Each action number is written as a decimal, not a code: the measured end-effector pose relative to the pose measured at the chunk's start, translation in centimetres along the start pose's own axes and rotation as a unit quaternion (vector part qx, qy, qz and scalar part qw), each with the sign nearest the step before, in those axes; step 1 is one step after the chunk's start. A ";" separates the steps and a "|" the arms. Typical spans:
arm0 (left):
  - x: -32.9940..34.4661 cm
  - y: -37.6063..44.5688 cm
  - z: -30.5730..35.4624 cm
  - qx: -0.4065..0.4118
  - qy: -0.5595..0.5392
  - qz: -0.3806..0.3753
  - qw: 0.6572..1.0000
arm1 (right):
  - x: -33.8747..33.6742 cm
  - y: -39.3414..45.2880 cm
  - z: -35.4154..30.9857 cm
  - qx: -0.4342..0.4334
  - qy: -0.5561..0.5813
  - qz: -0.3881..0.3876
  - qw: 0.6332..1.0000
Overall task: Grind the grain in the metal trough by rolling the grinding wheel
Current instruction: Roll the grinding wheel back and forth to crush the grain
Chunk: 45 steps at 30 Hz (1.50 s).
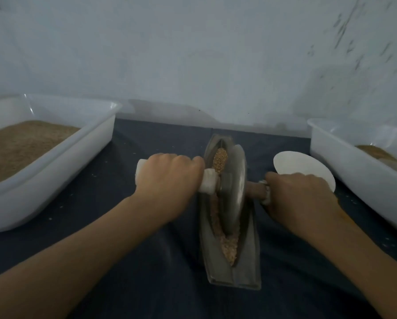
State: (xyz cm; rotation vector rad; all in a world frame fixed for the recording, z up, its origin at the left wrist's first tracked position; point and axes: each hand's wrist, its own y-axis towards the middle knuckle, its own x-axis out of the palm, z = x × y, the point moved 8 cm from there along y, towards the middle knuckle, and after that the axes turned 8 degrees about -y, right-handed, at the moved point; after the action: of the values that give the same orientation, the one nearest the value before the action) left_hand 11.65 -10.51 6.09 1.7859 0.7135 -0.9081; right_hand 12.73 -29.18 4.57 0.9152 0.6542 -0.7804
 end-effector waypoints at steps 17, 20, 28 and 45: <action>-1.6 -3.1 -0.1 0.006 -0.052 0.014 0.999 | -4.2 -1.8 -0.6 -0.030 0.022 0.066 0.997; -0.7 -2.1 -0.3 -0.013 -0.026 -0.003 1.000 | -2.6 -0.6 -0.6 -0.021 0.022 0.045 0.999; 3.2 5.5 -1.6 -0.060 -0.041 0.002 0.997 | 2.1 6.6 0.6 0.047 0.008 -0.017 0.999; 3.0 3.7 -1.6 -0.045 -0.014 0.046 0.998 | 1.2 5.5 0.3 0.039 -0.003 -0.003 0.999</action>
State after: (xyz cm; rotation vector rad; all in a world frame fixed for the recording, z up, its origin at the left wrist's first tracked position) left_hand 16.68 -10.11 5.87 1.7087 0.6385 -0.8259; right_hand 17.94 -27.70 6.14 0.9824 0.6240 -0.8190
